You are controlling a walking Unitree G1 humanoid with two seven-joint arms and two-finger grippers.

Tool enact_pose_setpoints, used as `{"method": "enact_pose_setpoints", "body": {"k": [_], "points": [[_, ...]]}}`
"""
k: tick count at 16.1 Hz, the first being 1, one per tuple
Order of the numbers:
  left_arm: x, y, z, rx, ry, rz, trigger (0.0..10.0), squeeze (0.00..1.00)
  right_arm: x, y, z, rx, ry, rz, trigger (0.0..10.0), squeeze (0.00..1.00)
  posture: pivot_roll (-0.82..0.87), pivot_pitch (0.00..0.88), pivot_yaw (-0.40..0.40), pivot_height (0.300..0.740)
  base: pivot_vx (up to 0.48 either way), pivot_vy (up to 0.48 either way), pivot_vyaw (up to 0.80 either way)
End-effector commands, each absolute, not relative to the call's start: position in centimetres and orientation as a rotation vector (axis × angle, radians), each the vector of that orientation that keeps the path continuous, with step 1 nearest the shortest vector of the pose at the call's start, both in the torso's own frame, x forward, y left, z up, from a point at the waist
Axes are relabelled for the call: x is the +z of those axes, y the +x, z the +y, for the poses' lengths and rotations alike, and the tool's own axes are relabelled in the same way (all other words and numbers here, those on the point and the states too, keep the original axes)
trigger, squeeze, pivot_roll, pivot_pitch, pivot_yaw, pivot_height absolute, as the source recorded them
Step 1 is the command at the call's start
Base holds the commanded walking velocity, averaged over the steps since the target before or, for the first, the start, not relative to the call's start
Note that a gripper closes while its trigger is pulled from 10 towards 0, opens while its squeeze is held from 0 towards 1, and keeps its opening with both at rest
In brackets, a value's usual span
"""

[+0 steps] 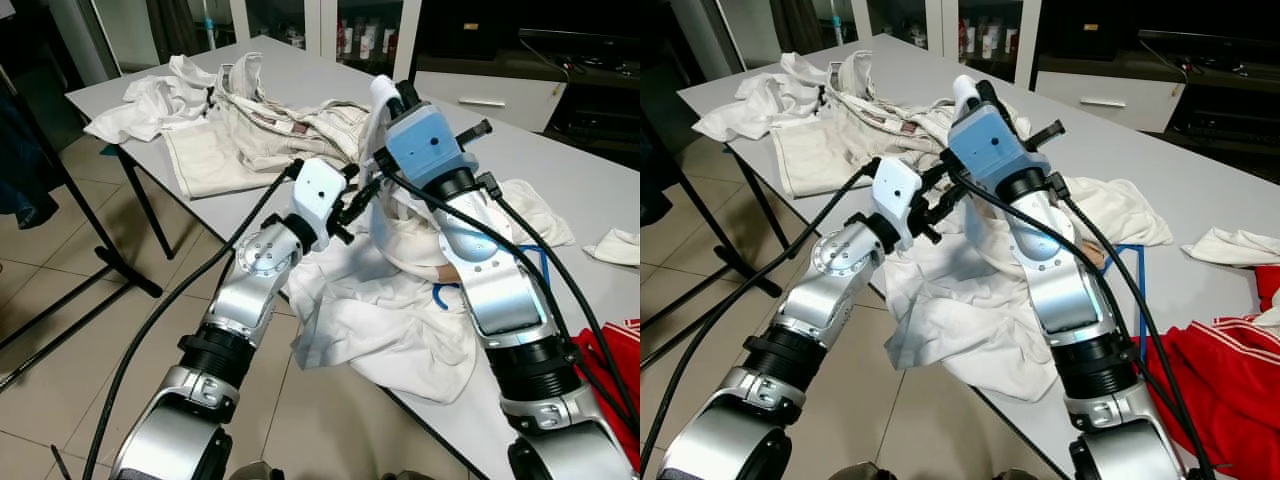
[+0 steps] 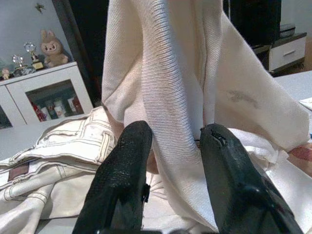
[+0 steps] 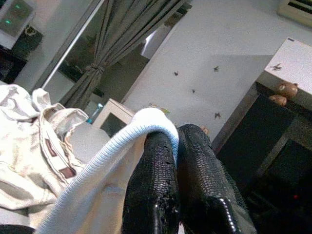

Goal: Hang hanger

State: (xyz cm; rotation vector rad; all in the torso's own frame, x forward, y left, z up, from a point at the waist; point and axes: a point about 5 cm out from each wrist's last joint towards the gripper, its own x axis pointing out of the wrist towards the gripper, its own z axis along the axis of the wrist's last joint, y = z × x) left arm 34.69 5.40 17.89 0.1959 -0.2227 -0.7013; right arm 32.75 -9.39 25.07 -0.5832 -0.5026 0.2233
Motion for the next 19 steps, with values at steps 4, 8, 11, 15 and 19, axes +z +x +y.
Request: {"method": "enact_pose_setpoints", "body": {"k": [4,8,11,15,19], "points": [[18.3,35.1,5.6,-0.686,0.221,-0.222,10.0,0.0,25.9,32.0,-8.6,0.262,-0.549,-0.536,0.0,0.0,0.0,0.0,0.034,0.723,0.0,0.0,0.0],[18.2,35.1,5.8,-0.682,0.225,-0.223,10.0,0.0,24.6,31.7,-9.3,0.268,-0.529,-0.484,0.0,0.0,0.0,0.0,0.034,0.723,0.0,0.0,0.0],[18.1,35.0,5.8,-0.698,0.224,-0.221,6.2,0.0,24.2,31.6,-9.8,0.251,-0.528,-0.463,8.0,0.0,0.0,0.0,0.035,0.723,0.0,0.0,0.0],[18.2,34.7,5.4,-0.725,0.217,-0.232,0.0,0.0,24.2,31.8,-11.0,0.2,-0.492,-0.431,10.0,0.0,0.0,0.0,0.033,0.723,0.0,0.0,0.0],[18.1,34.8,5.5,-0.713,0.218,-0.227,0.0,0.0,23.7,31.8,-11.8,0.191,-0.451,-0.39,10.0,0.0,0.0,0.0,0.024,0.723,0.0,0.0,0.0]]}}
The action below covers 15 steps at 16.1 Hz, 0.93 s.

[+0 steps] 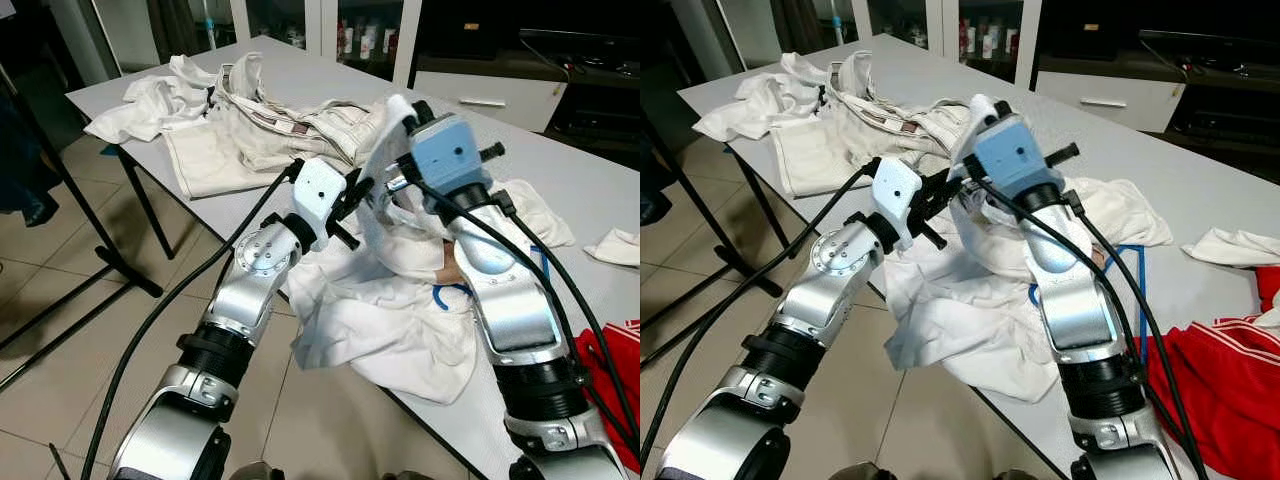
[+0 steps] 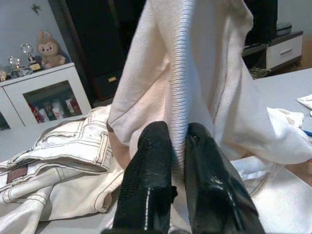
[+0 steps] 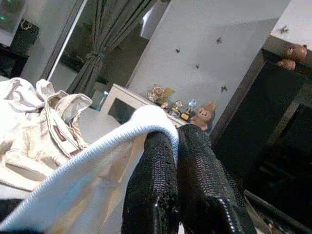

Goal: Hang hanger

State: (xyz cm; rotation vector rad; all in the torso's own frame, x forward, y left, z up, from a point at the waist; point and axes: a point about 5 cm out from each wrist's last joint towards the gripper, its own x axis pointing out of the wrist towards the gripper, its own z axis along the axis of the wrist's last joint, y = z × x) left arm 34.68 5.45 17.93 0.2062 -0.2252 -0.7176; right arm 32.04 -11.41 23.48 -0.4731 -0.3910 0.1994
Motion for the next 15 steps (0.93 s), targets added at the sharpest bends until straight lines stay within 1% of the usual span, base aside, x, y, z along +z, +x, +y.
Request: {"method": "enact_pose_setpoints", "body": {"k": [1,2,3,4,7,8,10,11,14,15], "points": [[18.0,34.9,5.7,-0.696,0.222,-0.22,8.9,0.0,23.1,31.8,-11.9,0.195,-0.437,-0.364,10.0,0.0,0.0,0.0,0.023,0.723,0.0,0.0,0.0],[18.0,34.9,5.8,-0.689,0.223,-0.216,10.0,0.0,22.4,31.7,-12.1,0.2,-0.423,-0.336,10.0,0.0,0.0,0.0,0.022,0.723,0.0,0.0,0.0],[17.9,34.9,5.9,-0.686,0.224,-0.214,10.0,0.0,22.1,31.6,-12.3,0.204,-0.409,-0.327,10.0,0.23,0.01,0.0,0.02,0.723,0.0,0.0,0.0],[17.8,34.9,6.0,-0.683,0.226,-0.211,10.0,0.0,21.9,31.4,-12.4,0.213,-0.388,-0.317,10.0,1.0,0.01,0.0,0.02,0.723,0.0,0.0,0.0],[17.6,34.8,6.1,-0.68,0.227,-0.207,10.0,0.0,21.4,31.0,-12.4,0.255,-0.357,-0.276,10.0,1.0,0.0,0.0,0.019,0.723,0.0,0.0,0.0],[17.6,34.8,6.1,-0.68,0.225,-0.207,10.0,0.0,21.2,30.6,-12.8,0.275,-0.346,-0.262,10.0,0.0,0.0,0.0,0.02,0.723,0.0,0.0,0.0],[17.6,34.8,6.0,-0.682,0.225,-0.208,10.0,0.0,21.1,30.4,-14.0,0.259,-0.323,-0.241,10.0,0.0,0.0,0.0,0.022,0.723,0.0,0.0,0.0],[17.6,34.7,6.0,-0.684,0.225,-0.208,10.0,0.0,21.2,30.3,-14.6,0.244,-0.303,-0.242,10.0,1.0,-0.01,0.0,0.022,0.723,0.0,0.0,0.0],[17.5,34.7,6.0,-0.689,0.227,-0.205,10.0,0.0,21.3,29.8,-15.1,0.284,-0.279,-0.224,10.0,1.0,-0.01,0.0,0.025,0.723,0.0,0.0,0.0],[17.5,34.7,6.0,-0.689,0.228,-0.204,10.0,0.0,21.3,29.6,-15.0,0.323,-0.245,-0.211,10.0,0.97,-0.01,0.0,0.025,0.723,0.0,0.0,0.0]]}}
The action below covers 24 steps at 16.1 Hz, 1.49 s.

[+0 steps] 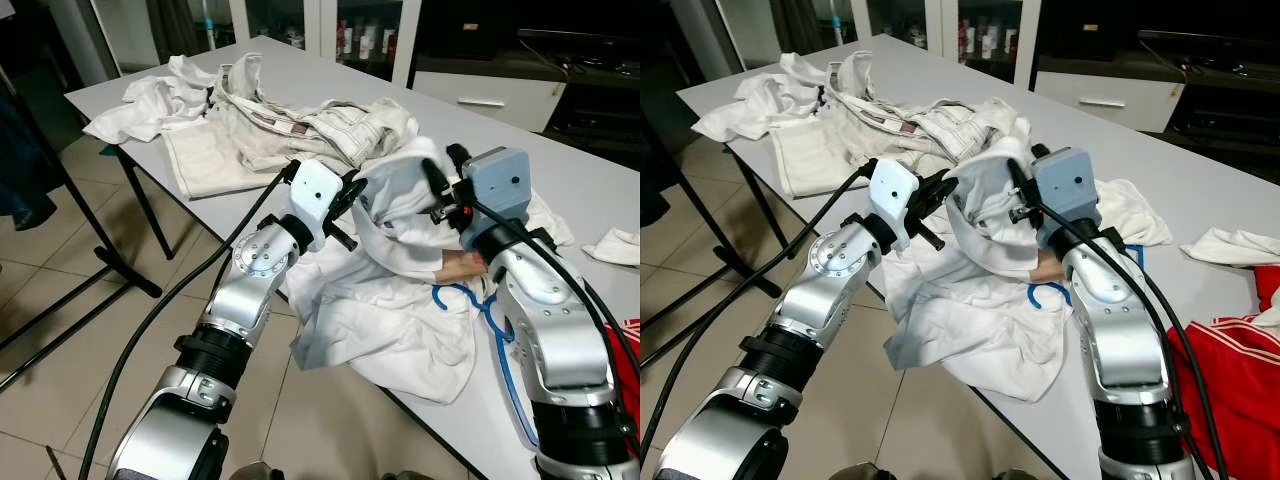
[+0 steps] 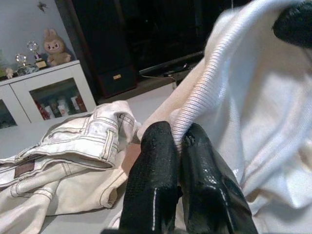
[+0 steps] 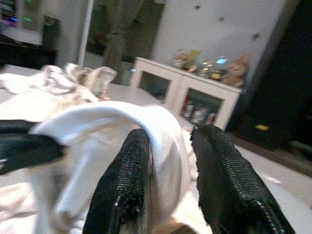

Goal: Hang hanger

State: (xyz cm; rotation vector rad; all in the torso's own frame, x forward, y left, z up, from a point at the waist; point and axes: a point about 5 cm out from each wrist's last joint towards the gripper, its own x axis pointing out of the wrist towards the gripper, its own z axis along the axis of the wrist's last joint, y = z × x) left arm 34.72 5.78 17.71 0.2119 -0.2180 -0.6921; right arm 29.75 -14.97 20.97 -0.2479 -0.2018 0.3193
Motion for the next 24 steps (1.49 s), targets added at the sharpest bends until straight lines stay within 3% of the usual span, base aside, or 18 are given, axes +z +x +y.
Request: {"method": "enact_pose_setpoints", "body": {"k": [1,7,12,13,14,15,16,17,18,19,20,24], "points": [[17.5,34.7,6.0,-0.689,0.229,-0.204,10.0,0.0,21.3,29.4,-15.1,0.355,-0.22,-0.198,10.0,0.0,-0.01,0.0,0.025,0.723,0.0,0.0,0.0],[17.6,34.8,6.1,-0.687,0.232,-0.206,10.0,0.0,20.5,27.4,-14.2,0.589,-0.19,-0.131,10.0,0.01,-0.01,0.0,0.027,0.723,0.0,0.0,0.0],[17.4,34.7,6.1,-0.686,0.23,-0.202,10.0,0.0,20.9,26.8,-16.0,0.587,-0.137,-0.115,10.0,0.0,-0.02,0.0,0.025,0.723,0.0,0.0,0.0],[17.4,34.7,6.1,-0.687,0.229,-0.201,10.0,0.0,21.2,26.9,-16.4,0.572,-0.103,-0.122,10.0,0.25,-0.02,0.0,0.025,0.723,0.0,0.0,0.0],[17.4,34.7,6.0,-0.687,0.23,-0.201,10.0,0.0,21.5,26.9,-16.7,0.563,-0.064,-0.131,10.0,0.33,-0.02,0.0,0.025,0.723,0.0,0.0,0.0],[17.4,34.7,6.0,-0.687,0.229,-0.202,10.0,0.0,21.6,26.9,-16.9,0.559,-0.031,-0.137,10.0,0.49,-0.02,0.0,0.025,0.723,0.0,0.0,0.0],[17.5,34.7,6.0,-0.687,0.228,-0.203,10.0,0.0,21.6,27.0,-17.3,0.54,-0.008,-0.136,10.0,0.75,-0.02,0.0,0.024,0.723,0.0,0.0,0.0],[17.5,34.8,6.0,-0.686,0.227,-0.204,10.0,0.0,21.4,27.2,-17.8,0.507,0.02,-0.129,10.0,0.86,-0.02,0.0,0.023,0.723,0.0,0.0,0.0],[17.4,34.8,6.0,-0.684,0.228,-0.203,10.0,0.0,21.1,27.3,-18.4,0.468,0.028,-0.114,10.0,0.85,-0.02,0.0,0.023,0.723,0.0,0.0,0.0],[17.4,34.8,6.1,-0.683,0.228,-0.202,10.0,0.0,20.4,27.6,-19.1,0.403,-0.01,-0.071,10.0,0.64,-0.02,0.0,0.023,0.723,0.0,0.0,0.0],[17.4,34.8,6.1,-0.682,0.228,-0.201,10.0,0.0,18.7,27.8,-20.3,0.304,-0.127,0.016,10.0,0.0,-0.02,0.0,0.023,0.723,0.0,0.0,0.0],[17.4,34.8,6.0,-0.686,0.228,-0.202,10.0,0.0,15.3,26.1,-21.0,0.339,-0.291,0.228,10.0,0.0,-0.03,0.0,0.026,0.723,0.0,0.0,0.0]]}}
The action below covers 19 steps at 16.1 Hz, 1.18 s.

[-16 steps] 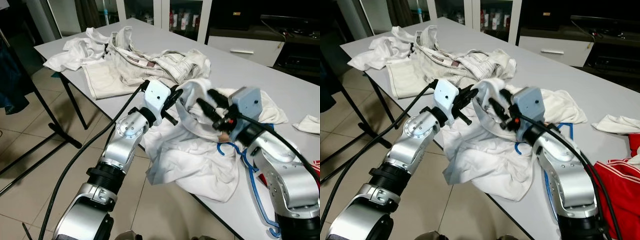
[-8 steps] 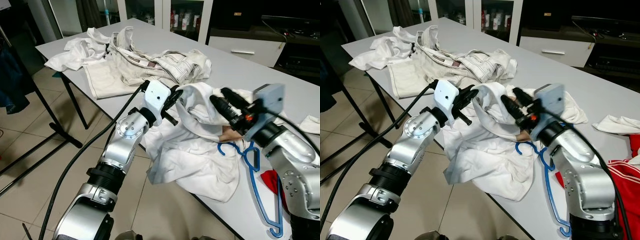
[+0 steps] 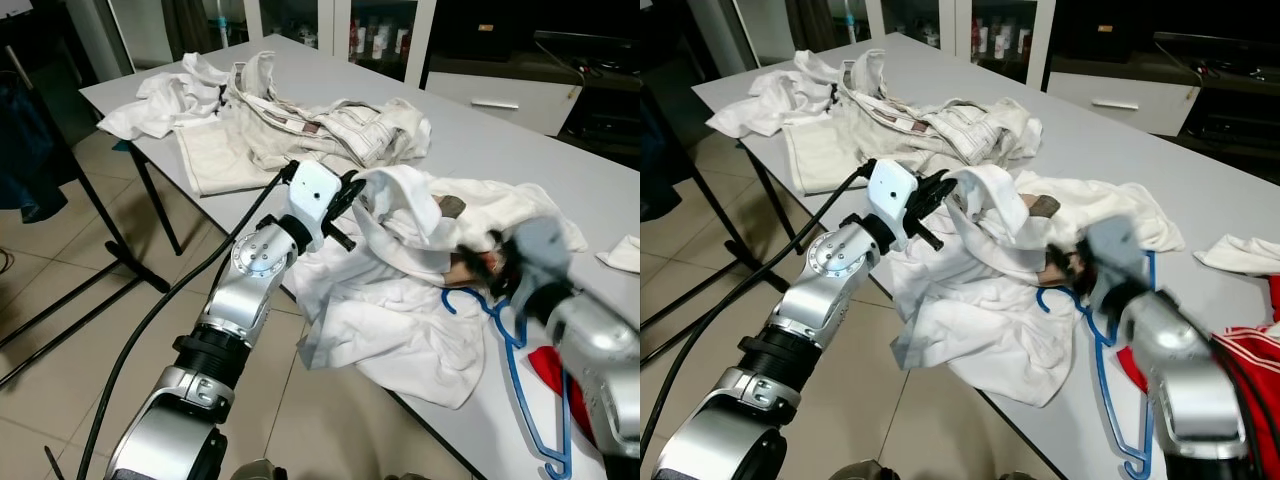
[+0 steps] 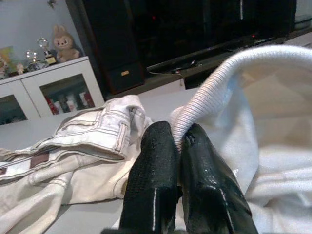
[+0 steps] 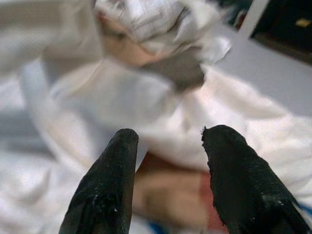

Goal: Hang hanger

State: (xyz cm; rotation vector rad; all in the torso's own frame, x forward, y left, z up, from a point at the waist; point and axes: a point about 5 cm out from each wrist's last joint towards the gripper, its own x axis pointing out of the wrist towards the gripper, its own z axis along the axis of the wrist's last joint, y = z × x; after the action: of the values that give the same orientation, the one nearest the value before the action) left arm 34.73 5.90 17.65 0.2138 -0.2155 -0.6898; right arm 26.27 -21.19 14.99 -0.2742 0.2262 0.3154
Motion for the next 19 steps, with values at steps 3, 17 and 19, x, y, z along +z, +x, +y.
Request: {"method": "enact_pose_setpoints", "body": {"k": [3,17,19], "points": [[17.5,34.8,6.0,-0.689,0.227,-0.202,10.0,0.0,14.9,24.7,-20.8,0.416,-0.31,0.27,10.0,0.0,-0.04,0.0,0.029,0.723,0.0,0.0,0.0],[17.5,34.8,5.7,-0.712,0.237,-0.203,10.0,0.0,11.6,24.0,-19.0,0.491,-0.403,0.363,10.0,0.0,-0.03,0.0,0.045,0.723,0.0,0.0,0.0],[17.6,34.8,5.8,-0.711,0.238,-0.204,10.0,0.0,11.6,24.4,-18.3,0.486,-0.411,0.354,10.0,0.0,-0.03,0.0,0.044,0.723,0.0,0.0,0.0]]}}
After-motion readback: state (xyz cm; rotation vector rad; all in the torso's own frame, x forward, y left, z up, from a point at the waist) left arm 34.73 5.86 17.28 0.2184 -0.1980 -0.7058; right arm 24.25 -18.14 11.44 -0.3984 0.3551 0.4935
